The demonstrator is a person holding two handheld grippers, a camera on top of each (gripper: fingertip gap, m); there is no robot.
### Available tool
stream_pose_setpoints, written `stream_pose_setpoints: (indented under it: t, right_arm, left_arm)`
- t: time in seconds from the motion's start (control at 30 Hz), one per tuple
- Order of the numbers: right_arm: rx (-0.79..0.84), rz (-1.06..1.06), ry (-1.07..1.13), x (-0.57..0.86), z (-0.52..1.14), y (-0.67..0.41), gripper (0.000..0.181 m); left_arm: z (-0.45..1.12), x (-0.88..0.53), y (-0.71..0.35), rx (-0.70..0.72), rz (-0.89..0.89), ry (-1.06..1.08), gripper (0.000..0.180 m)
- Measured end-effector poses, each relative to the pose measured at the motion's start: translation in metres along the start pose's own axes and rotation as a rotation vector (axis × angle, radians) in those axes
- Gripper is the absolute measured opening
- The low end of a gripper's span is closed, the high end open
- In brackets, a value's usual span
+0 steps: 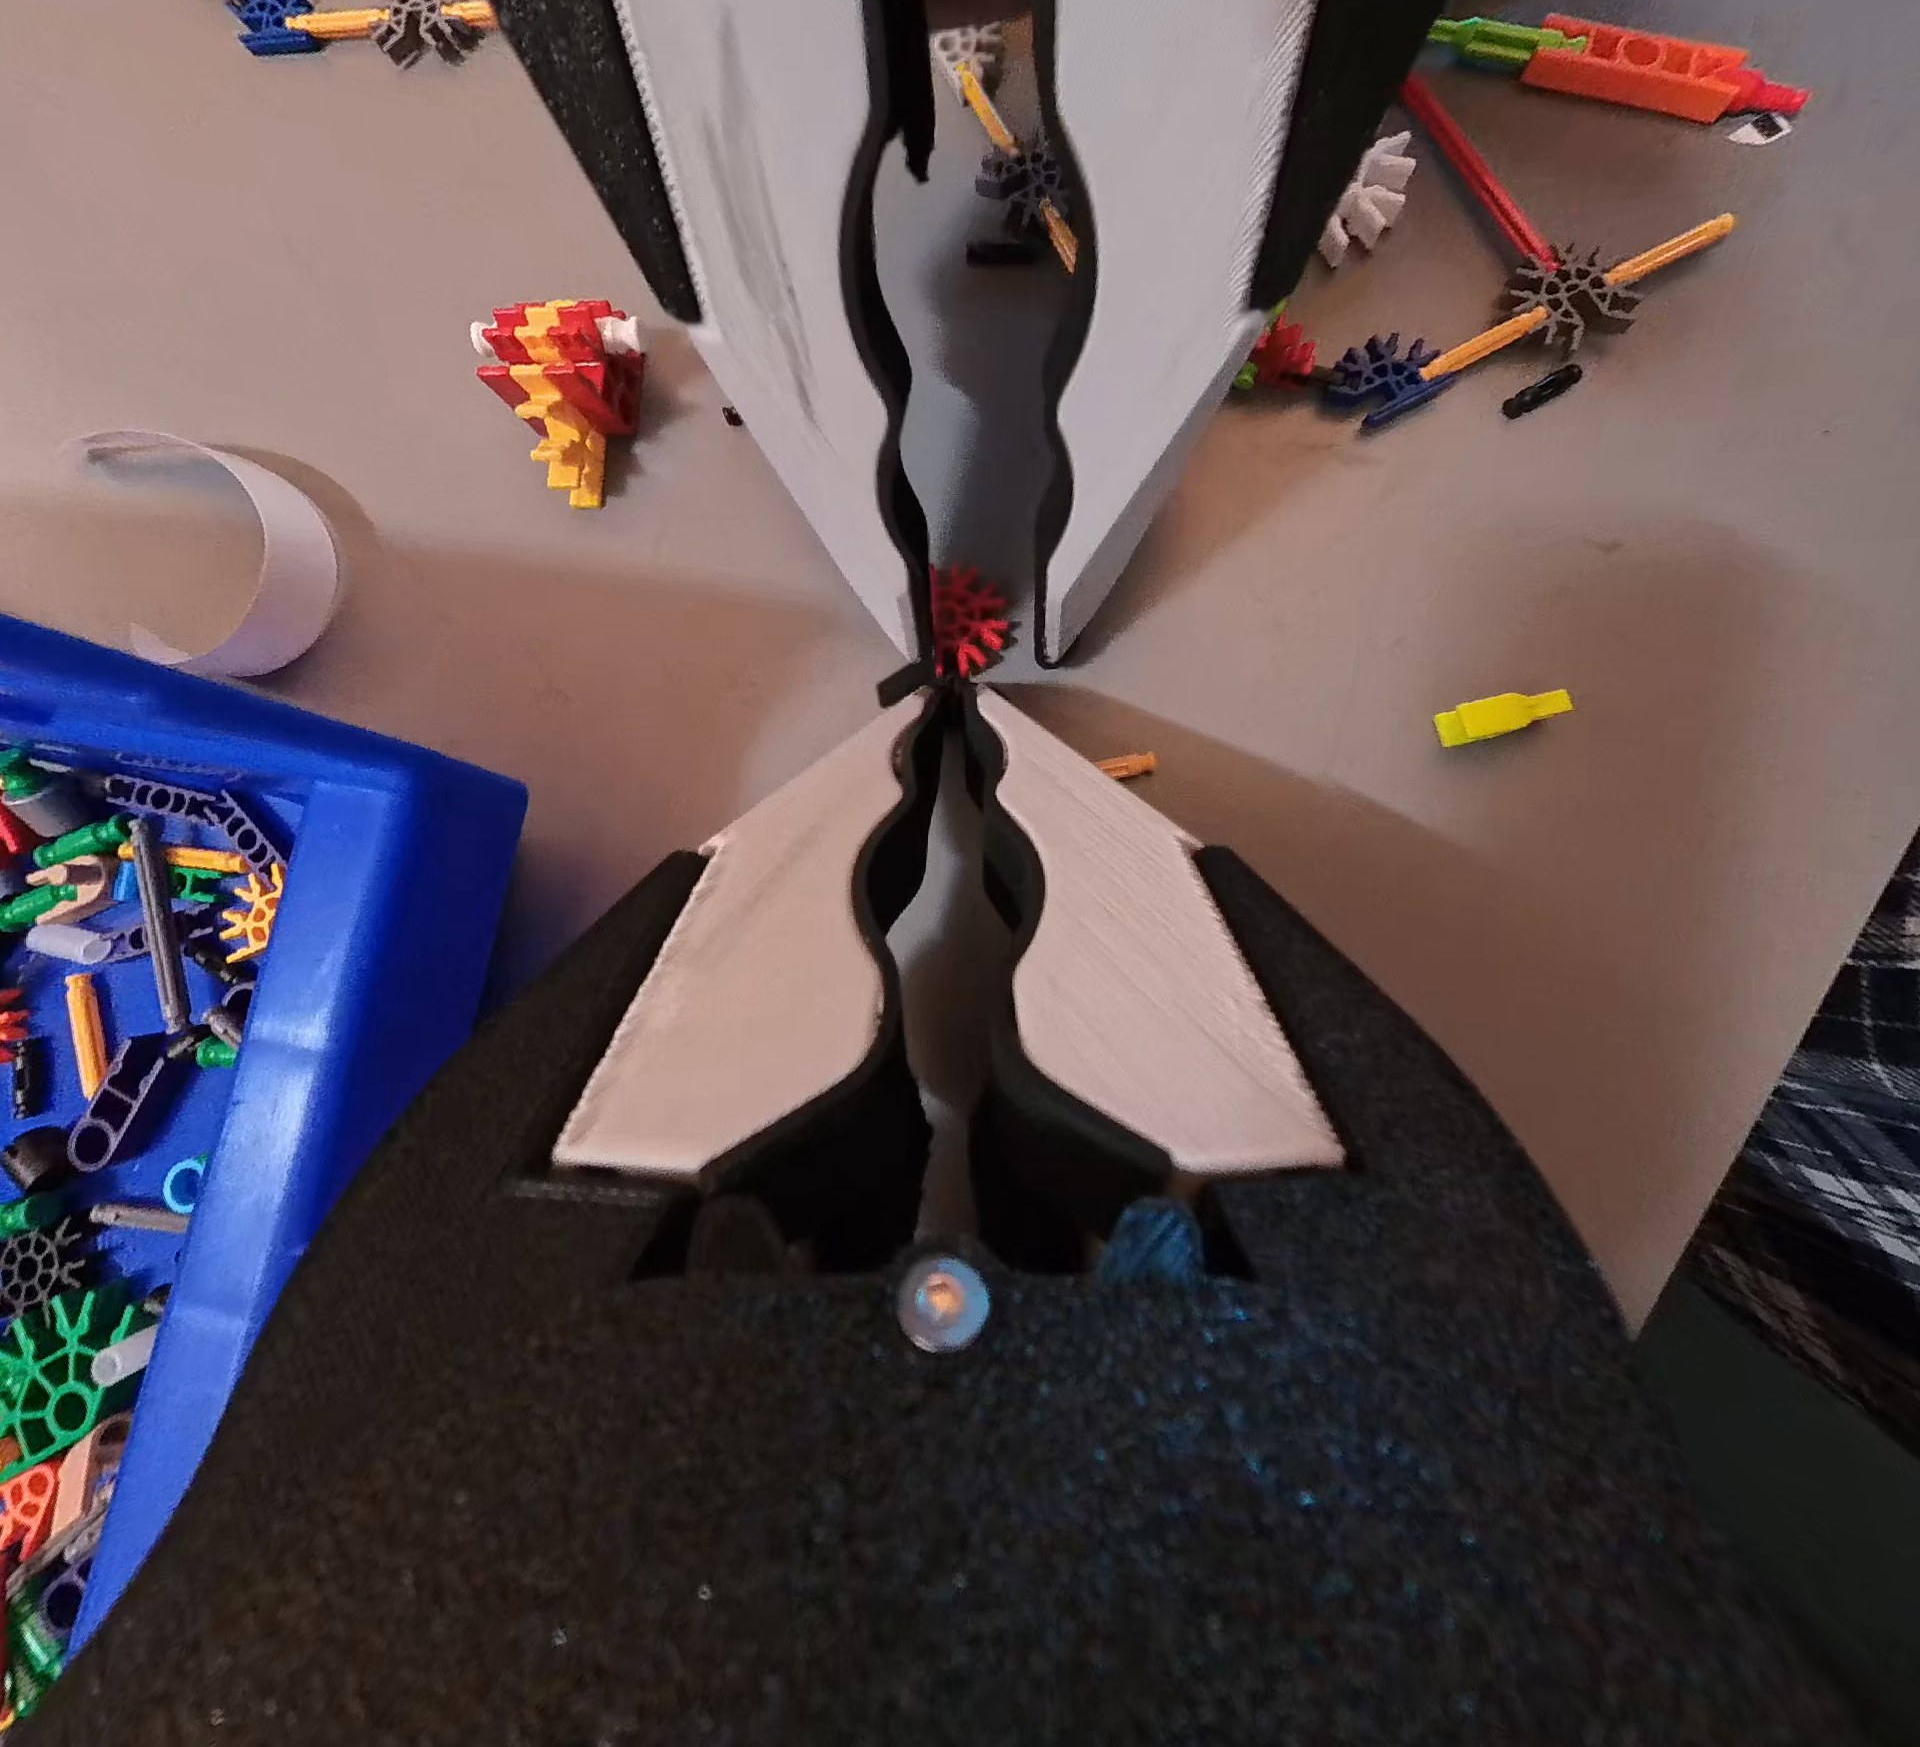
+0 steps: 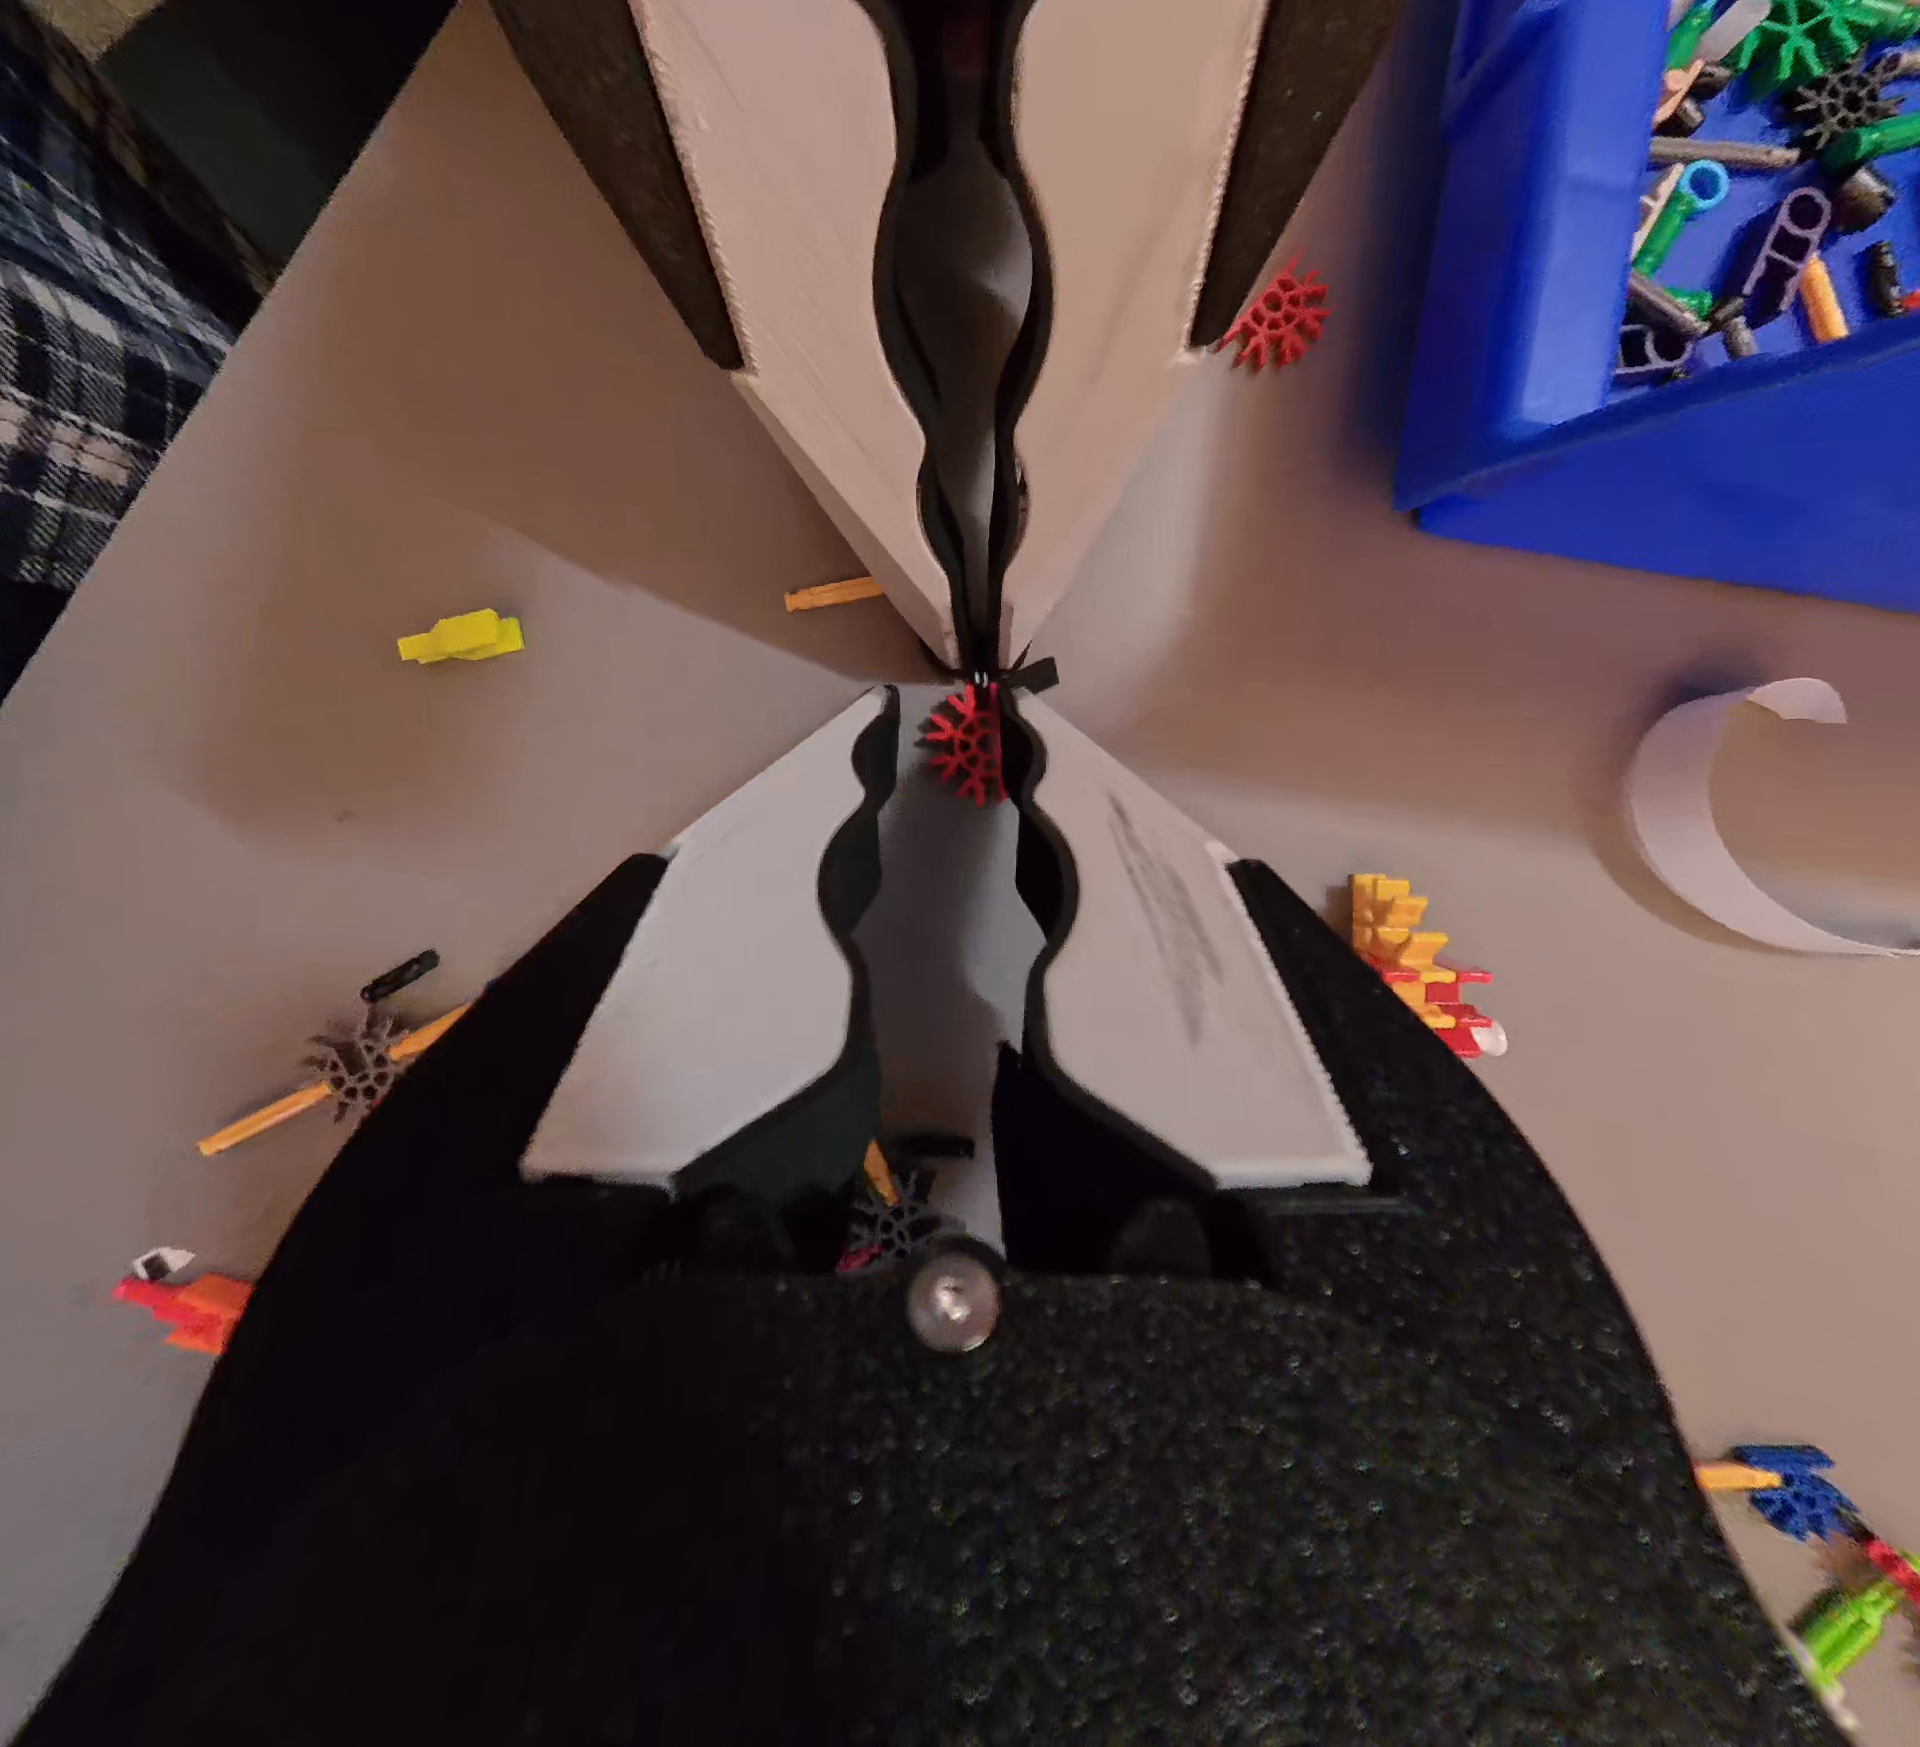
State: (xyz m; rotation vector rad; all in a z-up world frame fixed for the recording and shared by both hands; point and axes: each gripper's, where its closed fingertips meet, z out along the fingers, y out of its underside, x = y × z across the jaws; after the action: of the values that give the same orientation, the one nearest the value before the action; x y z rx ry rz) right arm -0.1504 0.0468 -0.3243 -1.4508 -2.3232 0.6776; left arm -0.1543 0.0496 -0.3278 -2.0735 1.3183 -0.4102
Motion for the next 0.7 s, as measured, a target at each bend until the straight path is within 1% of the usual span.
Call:
stream_pose_setpoints:
  t: [0.17,0.27,0.33,0.53,0.7]
  right_arm:
    - [0.007,0.011,0.015,0.0026,-0.0058,-0.0016,0.017]
    - [0.002,-0.001,0.024,0.0029,-0.0067,-0.0017,0.004]
    - [0.000,0.003,0.031,0.0042,-0.0051,-0.0013,0.000]
    - [-0.018,0.047,-0.003,0.0015,-0.0002,0.0014,0.000]
    - [-0.018,0.180,-0.106,0.0012,0.0002,0.0022,0.000]
  left_arm:
    - [0.0001,0.0001,0.0003,0.002,-0.002,0.002,0.001]
    - [0.0002,0.0001,0.0002,0.001,0.000,0.003,0.002]
    - [0.0004,0.0001,0.0001,0.001,0.000,0.003,0.002]
    - [0.0010,-0.0002,-0.0004,0.004,0.001,0.005,0.001]
    - [0.0015,0.0004,-0.0010,0.015,0.005,0.021,0.001]
